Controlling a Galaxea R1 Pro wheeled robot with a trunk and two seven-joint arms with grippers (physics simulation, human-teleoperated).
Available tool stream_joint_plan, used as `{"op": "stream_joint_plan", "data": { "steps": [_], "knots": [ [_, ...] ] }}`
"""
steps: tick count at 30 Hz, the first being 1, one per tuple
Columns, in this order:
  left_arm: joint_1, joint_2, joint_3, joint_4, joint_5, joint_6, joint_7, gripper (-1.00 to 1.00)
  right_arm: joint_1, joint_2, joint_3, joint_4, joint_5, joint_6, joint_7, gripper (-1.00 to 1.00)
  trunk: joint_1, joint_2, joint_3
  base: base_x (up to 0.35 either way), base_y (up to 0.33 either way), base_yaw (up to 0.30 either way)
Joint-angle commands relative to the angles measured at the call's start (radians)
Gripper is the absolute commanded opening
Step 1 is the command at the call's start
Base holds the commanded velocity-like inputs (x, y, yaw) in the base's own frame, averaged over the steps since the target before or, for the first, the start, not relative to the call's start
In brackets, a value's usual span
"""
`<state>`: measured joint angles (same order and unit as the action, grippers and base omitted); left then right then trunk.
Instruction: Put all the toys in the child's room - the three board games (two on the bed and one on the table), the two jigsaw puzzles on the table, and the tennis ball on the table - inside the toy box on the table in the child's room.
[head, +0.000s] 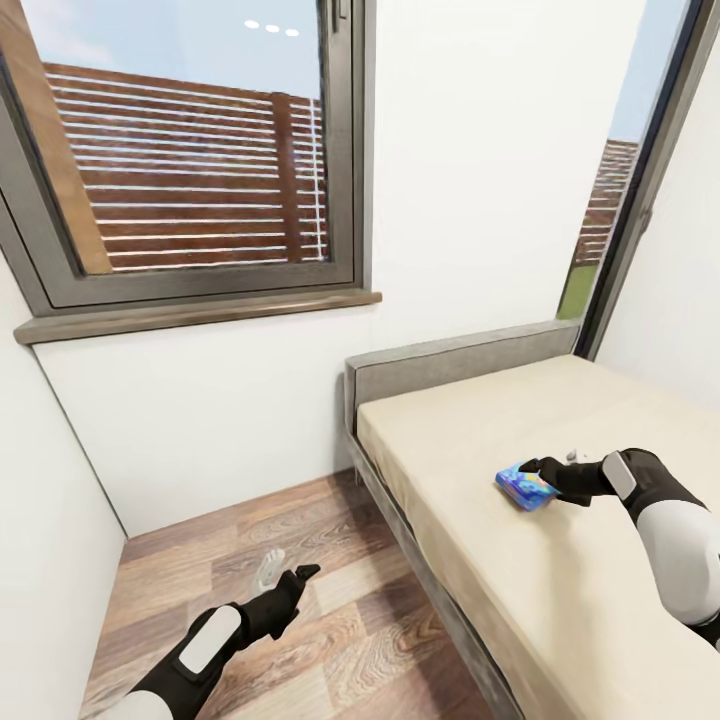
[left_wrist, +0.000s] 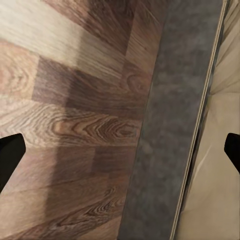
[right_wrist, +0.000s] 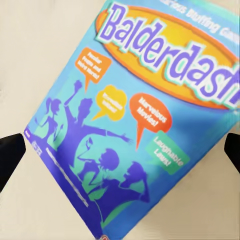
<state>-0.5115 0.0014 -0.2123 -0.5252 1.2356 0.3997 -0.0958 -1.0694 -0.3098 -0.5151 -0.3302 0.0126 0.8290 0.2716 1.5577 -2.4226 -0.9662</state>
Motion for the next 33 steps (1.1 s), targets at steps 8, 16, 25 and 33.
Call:
{"op": "stream_joint_plan", "data": {
  "steps": [8, 16, 25, 33],
  "knots": [
    [0.003, 0.000, 0.000, 0.001, 0.000, 0.001, 0.000, 1.00, -0.001, -0.001, -0.005, -0.002, 0.001, 0.005, -0.002, 1.00, 0.000, 0.000, -0.001, 0.108, 0.000, 0.000],
    [0.004, -0.001, 0.000, 0.001, -0.001, 0.001, 0.000, 1.00, 0.000, -0.002, -0.005, -0.003, 0.002, 0.007, -0.007, 1.00, 0.000, 0.000, -0.001, 0.023, 0.000, 0.000],
    [0.004, -0.001, 0.002, 0.002, -0.001, 0.001, 0.001, 1.00, 0.000, -0.002, -0.005, -0.003, 0.003, 0.008, -0.009, 1.00, 0.000, 0.000, -0.001, 0.004, 0.000, 0.000],
    [0.004, -0.001, 0.002, 0.002, -0.001, 0.001, 0.001, 1.00, 0.000, -0.002, -0.005, -0.003, 0.003, 0.007, -0.011, 1.00, 0.000, 0.000, -0.001, 0.001, 0.000, 0.000]
  ]
}}
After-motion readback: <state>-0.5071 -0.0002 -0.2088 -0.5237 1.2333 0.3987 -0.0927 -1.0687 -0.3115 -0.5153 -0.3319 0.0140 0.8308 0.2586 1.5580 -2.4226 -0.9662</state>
